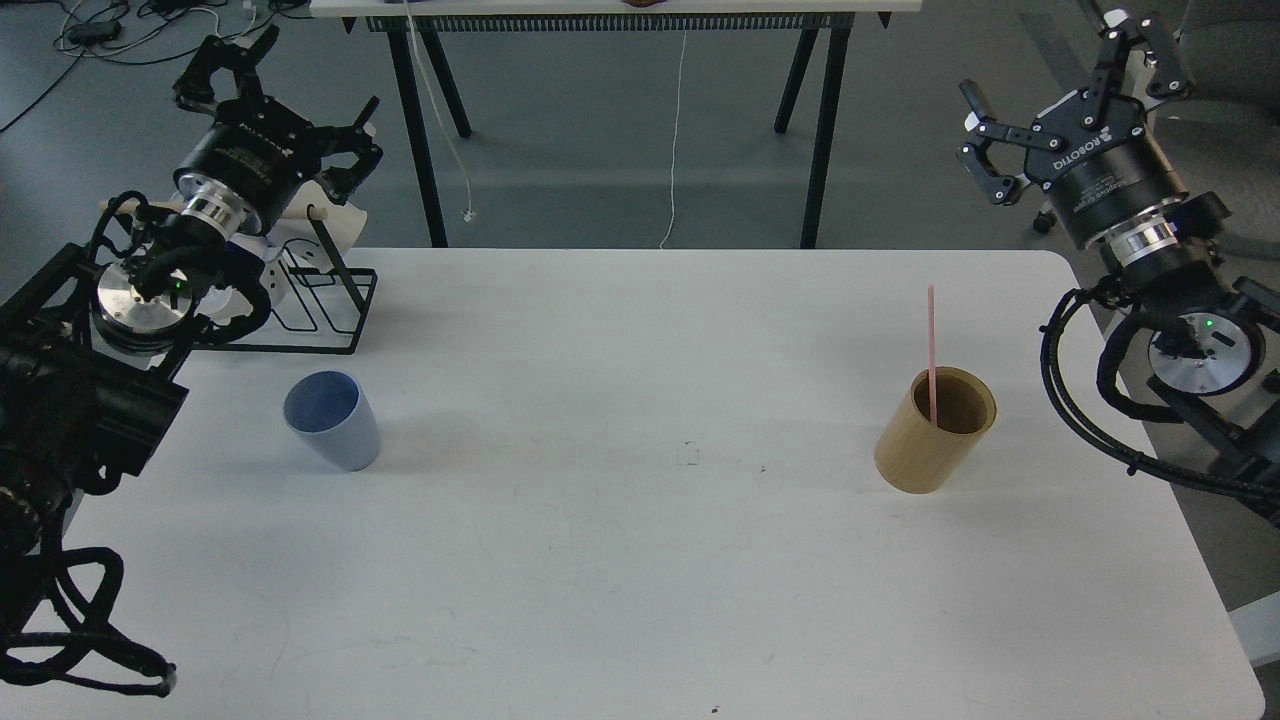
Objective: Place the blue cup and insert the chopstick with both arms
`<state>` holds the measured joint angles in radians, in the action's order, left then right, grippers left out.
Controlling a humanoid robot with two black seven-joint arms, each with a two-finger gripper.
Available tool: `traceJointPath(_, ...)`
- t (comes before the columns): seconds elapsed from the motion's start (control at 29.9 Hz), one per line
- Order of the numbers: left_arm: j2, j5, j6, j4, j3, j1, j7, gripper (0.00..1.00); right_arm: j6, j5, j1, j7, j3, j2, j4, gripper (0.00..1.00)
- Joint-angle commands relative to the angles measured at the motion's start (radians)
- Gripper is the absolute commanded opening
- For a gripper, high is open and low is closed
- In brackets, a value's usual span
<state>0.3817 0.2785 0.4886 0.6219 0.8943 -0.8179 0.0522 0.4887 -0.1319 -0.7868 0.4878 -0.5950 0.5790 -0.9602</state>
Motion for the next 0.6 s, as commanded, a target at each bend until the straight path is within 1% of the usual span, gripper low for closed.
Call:
traceJointPath(0.0, -0.004, 0.002, 0.000, 0.012, 0.005, 0.000, -0.006, 1.00, 0.000, 0.000, -0.002, 0.000, -0.002, 0.010, 0.000, 0.99)
traceJointPath(0.1, -0.004, 0.002, 0.000, 0.015, 0.003, -0.001, -0.024, 1.00, 0.000, 0.000, -0.002, 0.000, -0.002, 0.012, 0.001, 0.99)
traceJointPath(0.2, -0.003, 0.011, 0.000, 0.015, 0.012, -0.007, -0.031, 1.00, 0.000, 0.000, -0.002, 0.001, -0.005, 0.013, 0.003, 0.99)
traceJointPath(0.27, -0.004, 0.017, 0.000, 0.013, 0.034, -0.010, -0.052, 1.00, 0.000, 0.002, -0.002, 0.001, -0.015, 0.012, 0.006, 0.99)
traceJointPath(0.33, -0.010, 0.021, 0.000, 0.015, 0.046, -0.010, -0.099, 1.00, 0.000, 0.003, -0.002, 0.001, -0.020, 0.010, 0.008, 0.99)
traceJointPath(0.4, -0.027, 0.019, 0.000, 0.015, 0.055, -0.012, -0.174, 1.00, 0.000, 0.003, -0.005, 0.001, -0.020, 0.009, 0.008, 0.99)
traceJointPath(0.47, 0.005, 0.014, 0.000, 0.013, 0.064, -0.007, -0.248, 1.00, 0.000, 0.003, -0.006, 0.001, -0.020, 0.007, 0.004, 0.99)
traceJointPath(0.5, 0.019, 0.014, 0.000, 0.013, 0.064, -0.004, -0.277, 1.00, 0.000, 0.003, -0.008, 0.000, -0.020, 0.008, 0.003, 0.99)
traceJointPath(0.53, 0.029, 0.013, 0.000, 0.013, 0.060, -0.007, -0.290, 1.00, 0.000, 0.003, -0.009, 0.001, -0.020, 0.010, 0.003, 0.99)
traceJointPath(0.57, 0.029, 0.013, 0.000, 0.007, 0.055, -0.016, -0.290, 1.00, 0.000, 0.002, -0.009, 0.001, -0.020, 0.012, 0.001, 0.99)
